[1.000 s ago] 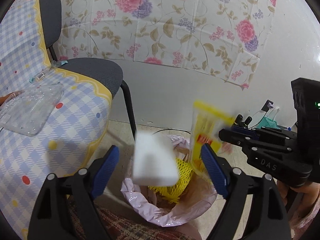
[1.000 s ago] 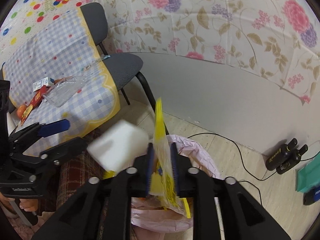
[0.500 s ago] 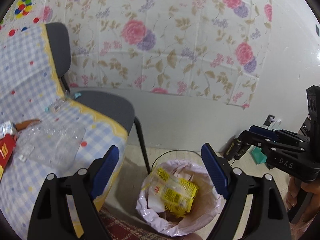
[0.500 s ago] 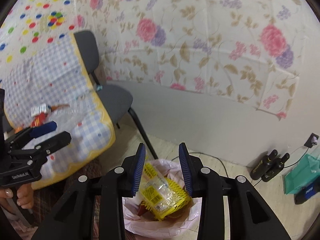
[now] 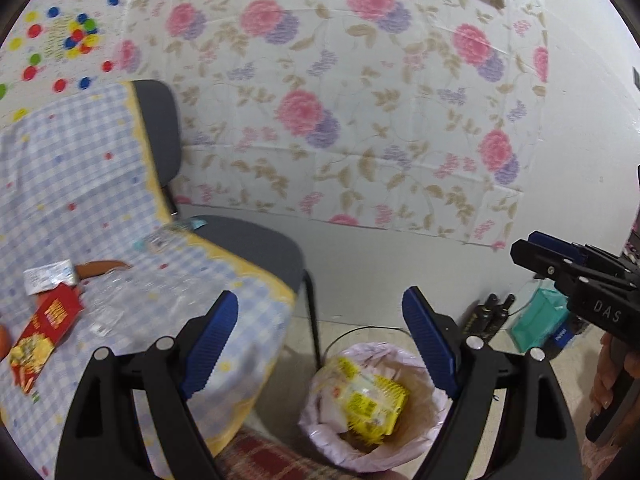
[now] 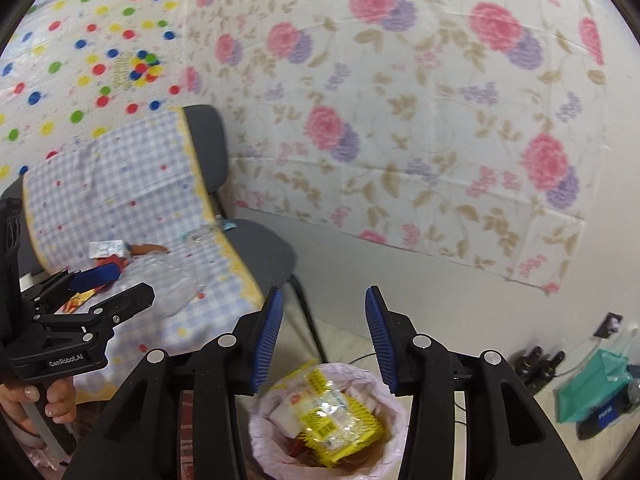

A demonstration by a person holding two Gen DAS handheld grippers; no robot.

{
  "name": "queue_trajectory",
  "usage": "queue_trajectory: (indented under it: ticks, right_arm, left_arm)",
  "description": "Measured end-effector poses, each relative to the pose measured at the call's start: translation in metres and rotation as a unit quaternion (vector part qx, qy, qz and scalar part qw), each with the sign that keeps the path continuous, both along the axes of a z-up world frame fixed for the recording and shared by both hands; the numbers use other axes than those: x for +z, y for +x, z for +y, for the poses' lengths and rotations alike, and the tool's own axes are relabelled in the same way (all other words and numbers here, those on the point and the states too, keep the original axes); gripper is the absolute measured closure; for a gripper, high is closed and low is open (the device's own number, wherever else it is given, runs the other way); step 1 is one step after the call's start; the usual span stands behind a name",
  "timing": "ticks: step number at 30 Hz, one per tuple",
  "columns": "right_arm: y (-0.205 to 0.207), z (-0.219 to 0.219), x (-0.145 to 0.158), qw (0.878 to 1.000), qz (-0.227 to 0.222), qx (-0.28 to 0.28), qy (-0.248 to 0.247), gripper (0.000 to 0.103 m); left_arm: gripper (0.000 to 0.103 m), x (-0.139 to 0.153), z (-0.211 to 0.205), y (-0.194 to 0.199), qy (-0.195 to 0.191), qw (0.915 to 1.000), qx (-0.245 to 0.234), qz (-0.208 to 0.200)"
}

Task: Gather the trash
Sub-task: 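Return both grippers to the chair and grasp the clear plastic bag with the right gripper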

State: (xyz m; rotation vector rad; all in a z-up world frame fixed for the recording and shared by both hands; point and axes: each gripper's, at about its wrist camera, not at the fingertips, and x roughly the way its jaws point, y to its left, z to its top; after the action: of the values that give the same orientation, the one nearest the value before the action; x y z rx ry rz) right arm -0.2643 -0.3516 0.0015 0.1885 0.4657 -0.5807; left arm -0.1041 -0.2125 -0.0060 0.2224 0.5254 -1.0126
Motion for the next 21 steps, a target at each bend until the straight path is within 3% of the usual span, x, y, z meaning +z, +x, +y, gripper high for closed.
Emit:
queue_trajectory:
  ticks: [4,8,12,21]
  right_arm:
    - [0.040,0.014,-0.008,0.998,0.015,0.061,0.007,0.058]
    - [0.091,0.031,-0.018,0.992,0.034,0.120,0.003,0.056]
    - [0.136,0.041,-0.024,0.985,0.038,0.168,0.010,0.054]
    - [0.222,0.049,-0.031,0.973,0.038,0.228,0.004,0.042]
  left_arm:
    - [0.021,-0.008,0.036,0.029,0.009,0.9970,0.076,0.007]
    - [0.021,-0.016,0.075,0.061,0.017,0.9873,0.157,0.019]
    - [0.021,-0.025,0.116,0.094,0.030,0.9705,0.237,0.035]
    - [0.017,-0.033,0.169,0.144,0.039,0.9421,0.331,0.032]
